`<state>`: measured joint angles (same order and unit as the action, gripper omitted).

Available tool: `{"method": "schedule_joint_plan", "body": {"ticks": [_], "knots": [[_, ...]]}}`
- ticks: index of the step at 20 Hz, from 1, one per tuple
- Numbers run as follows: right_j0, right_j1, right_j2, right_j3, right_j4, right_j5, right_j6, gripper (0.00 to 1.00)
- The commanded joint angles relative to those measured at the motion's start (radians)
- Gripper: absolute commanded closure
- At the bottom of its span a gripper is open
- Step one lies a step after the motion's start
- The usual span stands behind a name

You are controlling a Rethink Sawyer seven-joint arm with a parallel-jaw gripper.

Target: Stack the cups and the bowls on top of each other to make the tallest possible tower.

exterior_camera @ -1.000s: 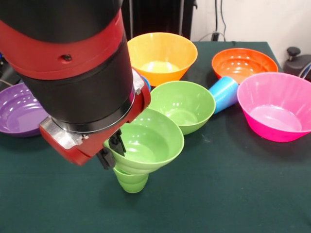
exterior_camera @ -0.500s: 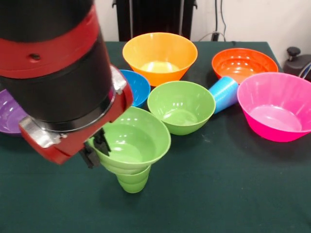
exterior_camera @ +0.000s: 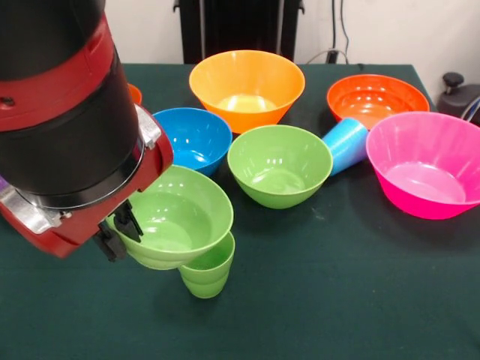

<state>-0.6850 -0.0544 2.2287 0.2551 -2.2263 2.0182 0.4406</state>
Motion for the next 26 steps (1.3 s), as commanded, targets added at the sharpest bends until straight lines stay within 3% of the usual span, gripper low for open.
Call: {"method": "schedule_joint_plan", "body": {"ticks": [1, 11, 15, 26], "knots": [[0.019, 0.055, -0.016, -0.118, -0.120, 0.104, -0.252, 1.00], [0.031, 0.061, 0.008, -0.118, -0.143, 0.162, -0.226, 1.00], [0.014, 0.059, -0.037, -0.098, -0.087, 0.169, -0.210, 1.00], [-0.009, 0.062, -0.075, -0.079, -0.030, 0.172, -0.205, 1.00]]}}
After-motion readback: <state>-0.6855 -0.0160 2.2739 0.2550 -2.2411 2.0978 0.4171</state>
